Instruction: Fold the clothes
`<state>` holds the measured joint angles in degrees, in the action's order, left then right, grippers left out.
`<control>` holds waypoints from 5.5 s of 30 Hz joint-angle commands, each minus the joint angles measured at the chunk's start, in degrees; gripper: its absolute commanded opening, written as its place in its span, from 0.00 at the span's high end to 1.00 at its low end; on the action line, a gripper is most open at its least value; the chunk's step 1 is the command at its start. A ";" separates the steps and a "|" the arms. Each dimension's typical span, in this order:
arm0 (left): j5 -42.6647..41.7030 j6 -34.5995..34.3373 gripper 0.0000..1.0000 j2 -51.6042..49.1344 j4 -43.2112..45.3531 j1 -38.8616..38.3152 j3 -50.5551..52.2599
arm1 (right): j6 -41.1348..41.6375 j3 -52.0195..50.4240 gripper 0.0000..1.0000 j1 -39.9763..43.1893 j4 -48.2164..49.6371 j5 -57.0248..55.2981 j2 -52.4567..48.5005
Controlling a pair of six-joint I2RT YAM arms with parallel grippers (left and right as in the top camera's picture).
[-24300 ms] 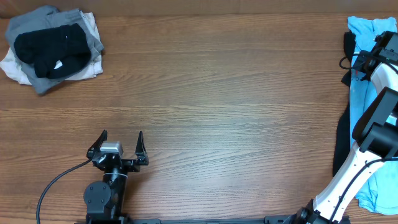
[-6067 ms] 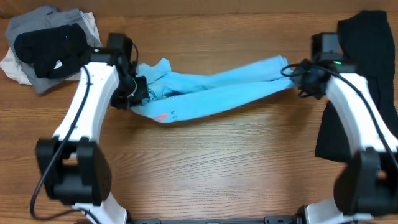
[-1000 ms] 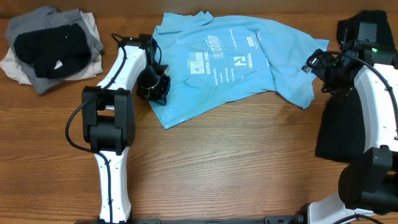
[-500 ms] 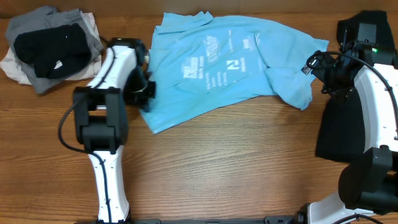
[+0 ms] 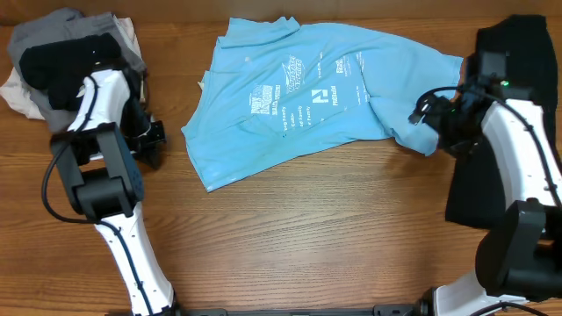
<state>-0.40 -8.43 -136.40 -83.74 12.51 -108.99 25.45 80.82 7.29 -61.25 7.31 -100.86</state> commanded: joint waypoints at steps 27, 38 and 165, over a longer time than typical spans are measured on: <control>-12.52 2.62 0.96 6.58 7.93 -18.88 1.01 | -0.02 -3.08 0.00 -1.18 6.36 1.79 1.84; -7.06 1.53 0.96 0.76 8.37 -18.86 1.01 | 0.00 -3.08 0.00 -1.18 6.82 1.79 1.84; -6.69 1.18 0.00 17.86 1.68 -0.22 1.05 | -1.25 -3.61 0.96 -1.53 37.51 -10.99 -19.74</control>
<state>-6.48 -8.38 -119.46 -82.24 12.73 -107.92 23.97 77.62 5.23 -21.87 3.11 -120.55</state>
